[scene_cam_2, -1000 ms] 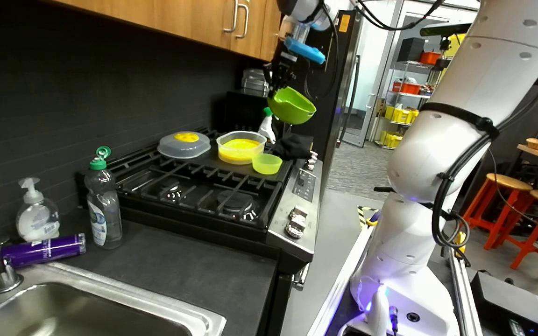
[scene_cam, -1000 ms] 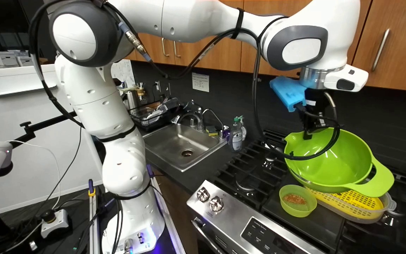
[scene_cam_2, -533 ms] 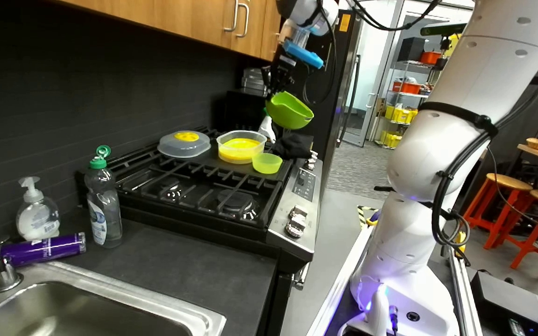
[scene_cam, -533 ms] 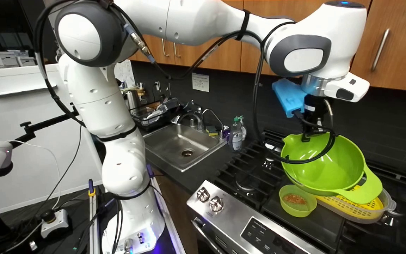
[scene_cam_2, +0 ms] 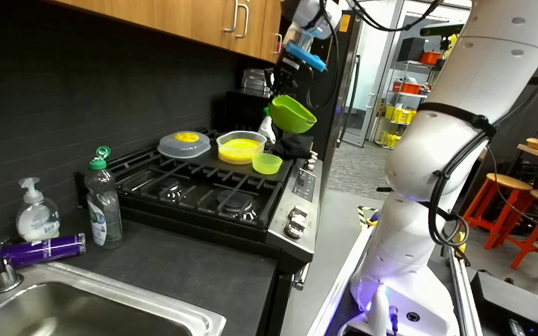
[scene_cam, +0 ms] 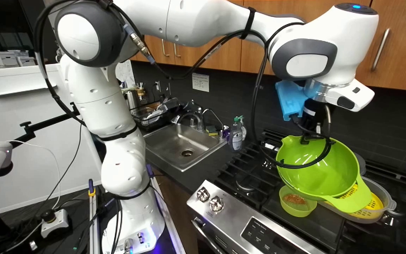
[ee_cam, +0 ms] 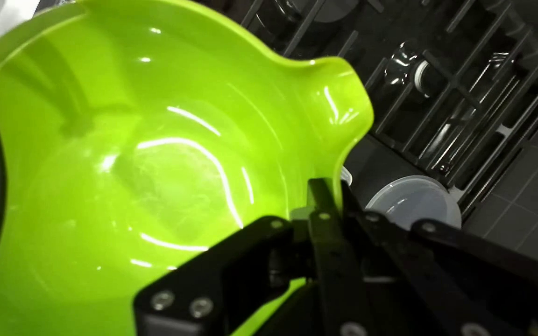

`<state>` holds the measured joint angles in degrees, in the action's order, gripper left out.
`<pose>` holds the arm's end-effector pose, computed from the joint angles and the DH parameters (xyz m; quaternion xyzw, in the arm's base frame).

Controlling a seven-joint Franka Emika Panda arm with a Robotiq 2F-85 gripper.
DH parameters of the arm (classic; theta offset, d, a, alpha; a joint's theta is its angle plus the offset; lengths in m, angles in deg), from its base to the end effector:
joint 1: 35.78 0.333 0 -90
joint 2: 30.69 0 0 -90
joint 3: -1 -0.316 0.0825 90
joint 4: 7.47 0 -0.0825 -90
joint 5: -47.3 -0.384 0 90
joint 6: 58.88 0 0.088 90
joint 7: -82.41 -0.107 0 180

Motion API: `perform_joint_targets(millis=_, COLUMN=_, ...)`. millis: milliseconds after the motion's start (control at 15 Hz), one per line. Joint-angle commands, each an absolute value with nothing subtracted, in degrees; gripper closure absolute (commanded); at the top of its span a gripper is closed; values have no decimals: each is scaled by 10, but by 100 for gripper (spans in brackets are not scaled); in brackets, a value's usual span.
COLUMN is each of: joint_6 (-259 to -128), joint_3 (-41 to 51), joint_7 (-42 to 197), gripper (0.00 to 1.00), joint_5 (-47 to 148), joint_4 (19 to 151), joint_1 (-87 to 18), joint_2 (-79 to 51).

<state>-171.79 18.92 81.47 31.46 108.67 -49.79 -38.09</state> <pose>0.4549 -0.2696 0.5110 -0.9331 0.3261 -0.0703 0.1344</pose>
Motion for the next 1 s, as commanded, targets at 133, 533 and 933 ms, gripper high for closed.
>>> perform_joint_targets(millis=133, joint_6=-1695, joint_3=202, joint_7=798, gripper=99, joint_5=277, joint_4=1057, joint_1=-518, joint_2=-367)
perform_joint_targets(millis=533, joint_6=-1704, joint_3=204, joint_7=771, gripper=99, joint_5=240, joint_4=1057, joint_1=-522, joint_2=-388)
perform_joint_targets(millis=933, joint_6=-1758, joint_3=150, joint_7=687, gripper=99, joint_5=203, joint_4=1101, joint_1=-489, joint_2=-452)
